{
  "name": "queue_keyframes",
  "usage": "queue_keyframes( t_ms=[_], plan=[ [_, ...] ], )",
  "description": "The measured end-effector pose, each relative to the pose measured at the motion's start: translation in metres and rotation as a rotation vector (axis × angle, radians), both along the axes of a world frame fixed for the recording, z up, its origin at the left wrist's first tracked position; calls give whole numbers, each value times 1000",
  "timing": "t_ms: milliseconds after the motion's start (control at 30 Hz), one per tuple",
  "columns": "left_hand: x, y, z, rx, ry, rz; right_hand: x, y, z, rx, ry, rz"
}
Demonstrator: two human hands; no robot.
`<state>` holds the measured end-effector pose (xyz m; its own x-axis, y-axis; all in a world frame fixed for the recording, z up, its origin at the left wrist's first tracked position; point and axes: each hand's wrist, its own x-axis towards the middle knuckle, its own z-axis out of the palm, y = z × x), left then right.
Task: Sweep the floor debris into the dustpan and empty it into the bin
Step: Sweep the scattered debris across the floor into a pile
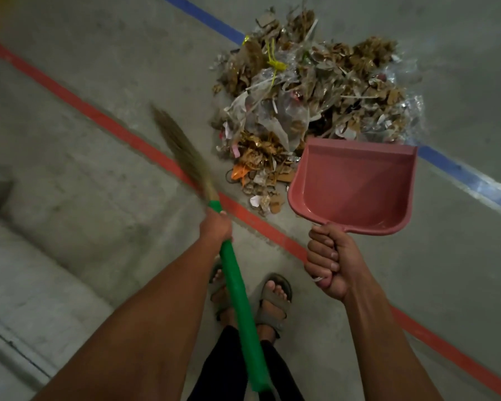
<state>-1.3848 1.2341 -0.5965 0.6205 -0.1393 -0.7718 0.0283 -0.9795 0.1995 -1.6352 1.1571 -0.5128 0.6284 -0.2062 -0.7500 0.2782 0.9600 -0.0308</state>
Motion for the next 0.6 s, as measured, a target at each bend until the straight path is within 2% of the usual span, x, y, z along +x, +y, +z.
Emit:
queue_keyframes(
  t_ms=[67,167,333,500,600],
  plan=[
    [-16,-2,-6,-39,73,-118,-4,7,-7,8,14,4],
    [-35,-9,-12,-215,109,-203,-8,19,-14,36,28,1],
    [-51,-25,1,-427,-45,-296,-7,28,-17,54,65,-17],
    [-40,-35,6,-361,-104,-604,3,16,-12,48,49,-46],
    [-29,-33,11,-324,-149,-663,9,8,-7,21,58,-48]
  ],
)
